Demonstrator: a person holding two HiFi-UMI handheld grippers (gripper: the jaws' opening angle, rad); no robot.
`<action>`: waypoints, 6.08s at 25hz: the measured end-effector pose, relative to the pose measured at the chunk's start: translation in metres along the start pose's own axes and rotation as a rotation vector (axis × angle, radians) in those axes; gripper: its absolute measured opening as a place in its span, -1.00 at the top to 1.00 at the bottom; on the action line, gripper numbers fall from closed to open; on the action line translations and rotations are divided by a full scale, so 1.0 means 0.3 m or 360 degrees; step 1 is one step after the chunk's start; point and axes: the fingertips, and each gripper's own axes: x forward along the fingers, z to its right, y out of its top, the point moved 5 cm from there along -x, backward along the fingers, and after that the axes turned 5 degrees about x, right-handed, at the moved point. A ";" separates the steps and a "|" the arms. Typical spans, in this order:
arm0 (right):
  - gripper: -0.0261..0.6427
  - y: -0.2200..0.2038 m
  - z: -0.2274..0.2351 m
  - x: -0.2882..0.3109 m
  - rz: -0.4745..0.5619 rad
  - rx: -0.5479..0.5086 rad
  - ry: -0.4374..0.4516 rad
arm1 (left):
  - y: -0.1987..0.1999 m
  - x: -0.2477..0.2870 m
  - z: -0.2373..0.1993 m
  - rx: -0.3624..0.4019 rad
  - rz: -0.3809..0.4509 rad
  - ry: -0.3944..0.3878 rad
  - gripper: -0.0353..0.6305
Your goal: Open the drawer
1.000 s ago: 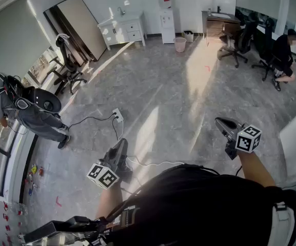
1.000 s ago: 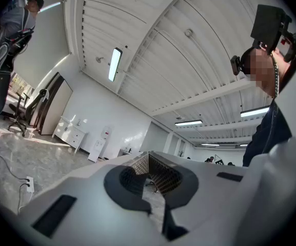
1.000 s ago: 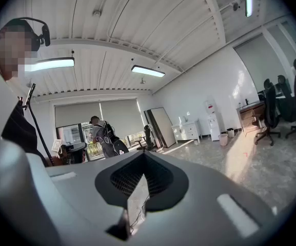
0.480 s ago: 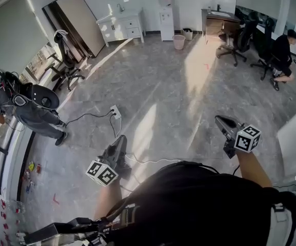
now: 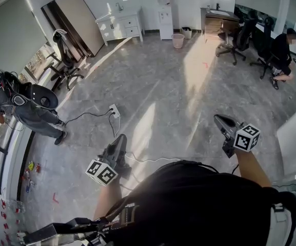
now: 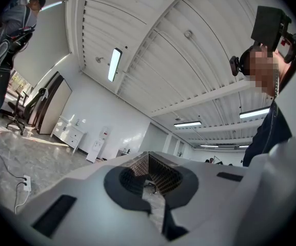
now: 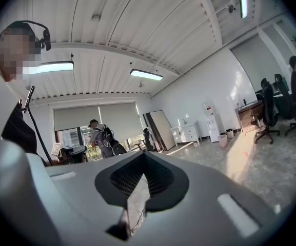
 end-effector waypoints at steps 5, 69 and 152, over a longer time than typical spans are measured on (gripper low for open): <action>0.92 0.002 0.025 -0.037 0.0014 0.0015 0.0019 | -0.009 0.038 0.039 0.0013 -0.0018 -0.0011 0.89; 0.92 0.093 0.171 1.079 -0.0217 -0.0090 0.0134 | 0.120 0.276 -0.914 -0.0053 -0.0036 0.0110 0.89; 0.92 0.701 1.246 3.244 -0.0317 -0.0104 0.0638 | 0.429 1.646 -2.452 0.0089 0.0088 0.0402 0.89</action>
